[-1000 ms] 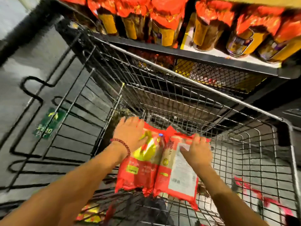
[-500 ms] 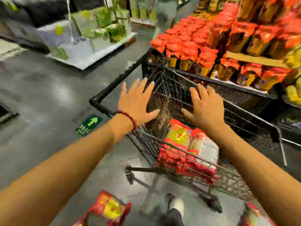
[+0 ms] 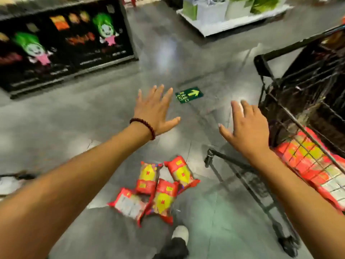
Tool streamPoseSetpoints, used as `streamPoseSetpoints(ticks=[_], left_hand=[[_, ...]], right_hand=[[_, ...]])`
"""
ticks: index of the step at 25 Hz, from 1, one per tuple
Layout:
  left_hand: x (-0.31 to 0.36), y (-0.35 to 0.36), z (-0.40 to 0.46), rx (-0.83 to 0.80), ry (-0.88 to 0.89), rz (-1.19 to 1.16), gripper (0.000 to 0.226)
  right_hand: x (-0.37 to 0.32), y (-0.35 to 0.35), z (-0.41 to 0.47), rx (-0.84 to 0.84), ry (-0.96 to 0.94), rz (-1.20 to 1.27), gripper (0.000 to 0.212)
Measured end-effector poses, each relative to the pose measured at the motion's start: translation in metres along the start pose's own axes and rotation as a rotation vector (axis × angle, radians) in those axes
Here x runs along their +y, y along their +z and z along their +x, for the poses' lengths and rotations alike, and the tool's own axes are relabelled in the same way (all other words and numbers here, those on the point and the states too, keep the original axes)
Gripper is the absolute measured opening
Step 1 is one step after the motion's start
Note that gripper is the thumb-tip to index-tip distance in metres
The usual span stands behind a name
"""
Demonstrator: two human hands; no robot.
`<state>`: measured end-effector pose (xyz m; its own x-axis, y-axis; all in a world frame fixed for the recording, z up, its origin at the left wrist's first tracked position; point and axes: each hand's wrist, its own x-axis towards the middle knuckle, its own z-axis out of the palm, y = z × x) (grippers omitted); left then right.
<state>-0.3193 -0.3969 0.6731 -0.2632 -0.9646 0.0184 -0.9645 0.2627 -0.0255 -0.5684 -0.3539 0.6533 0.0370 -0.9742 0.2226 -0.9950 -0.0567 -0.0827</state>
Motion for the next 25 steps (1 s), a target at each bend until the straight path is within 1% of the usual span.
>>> streamPoseSetpoints(ticks=[2,5,8,11,13,15,19,23,25], left_hand=[[-0.037,0.038,-0.052,-0.082,-0.108,0.006,0.091],[-0.076,0.096,-0.116,-0.177,-0.244,0.003,0.090],[-0.114,0.157,-0.173,-0.285,-0.351,0.003,0.090],[-0.152,0.217,-0.208,-0.365,-0.503,-0.037,0.090],[-0.177,0.253,-0.220,-0.410,-0.606,-0.058,0.090],[-0.202,0.300,-0.225,-0.476,-0.670,-0.091,0.090],[-0.239,0.417,-0.235,-0.597,-0.738,-0.165,0.087],[-0.248,0.552,-0.263,-0.731,-0.950,-0.356,0.089],[-0.242,0.627,-0.279,-0.797,-1.023,-0.417,0.092]], right_hand=[[-0.043,0.047,-0.026,-0.087,-0.067,0.031,0.080],[-0.094,0.109,-0.064,-0.183,-0.112,0.117,0.078],[-0.143,0.166,-0.098,-0.367,-0.134,0.152,0.074],[-0.185,0.220,-0.109,-0.474,-0.154,0.157,0.068],[-0.206,0.255,-0.106,-0.522,-0.138,0.163,0.068],[-0.227,0.302,-0.099,-0.582,-0.140,0.133,0.070],[-0.257,0.424,-0.085,-0.661,-0.034,0.156,0.071],[-0.271,0.557,-0.085,-0.731,0.100,0.250,0.081],[-0.272,0.628,-0.097,-0.766,0.157,0.272,0.086]])
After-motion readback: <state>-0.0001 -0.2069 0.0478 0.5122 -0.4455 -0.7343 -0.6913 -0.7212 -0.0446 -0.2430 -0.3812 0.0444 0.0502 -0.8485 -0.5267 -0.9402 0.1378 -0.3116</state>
